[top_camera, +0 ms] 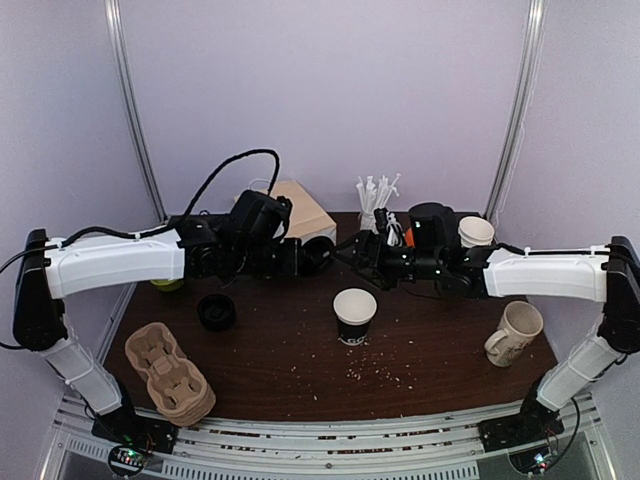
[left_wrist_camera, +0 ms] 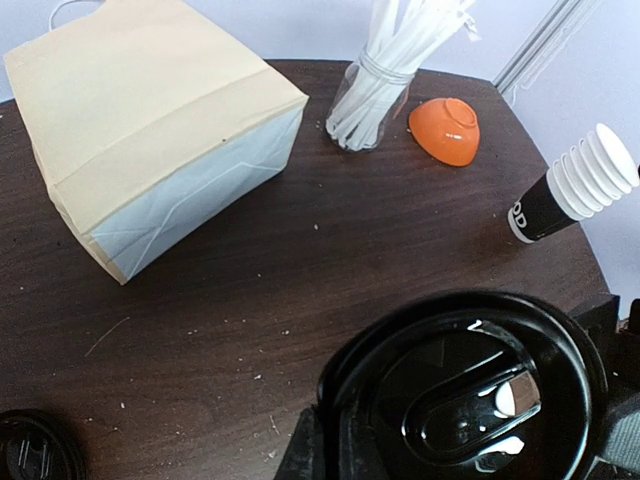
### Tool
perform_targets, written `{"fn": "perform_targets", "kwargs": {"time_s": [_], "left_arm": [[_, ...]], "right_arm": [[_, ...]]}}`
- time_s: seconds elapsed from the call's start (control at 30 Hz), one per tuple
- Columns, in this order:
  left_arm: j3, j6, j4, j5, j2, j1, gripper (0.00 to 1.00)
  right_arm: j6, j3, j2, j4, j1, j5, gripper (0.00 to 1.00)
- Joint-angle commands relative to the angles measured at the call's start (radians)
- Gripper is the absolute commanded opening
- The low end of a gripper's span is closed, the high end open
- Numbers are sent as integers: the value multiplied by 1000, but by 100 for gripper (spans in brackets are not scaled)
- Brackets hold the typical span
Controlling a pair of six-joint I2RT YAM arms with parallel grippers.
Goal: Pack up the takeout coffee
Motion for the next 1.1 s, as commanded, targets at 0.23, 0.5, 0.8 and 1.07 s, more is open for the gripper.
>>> {"fn": "perform_targets", "kwargs": {"time_s": [0.23,0.5,0.8,1.07], "left_arm": [[-4,34,49,-37,-34,-19,0],[1,38,50,-44,-38,-21,0],[-3,41,49,-45,-40,-21,0],[-6,46,48,-45,-48,-22,3]], "right_arm": [[97,70,71,103,9,-58,79],[120,76,96,121,12,-69,60],[123,90,111,130,13,-83,41],[104,92,110,122,12,-84,22]]}}
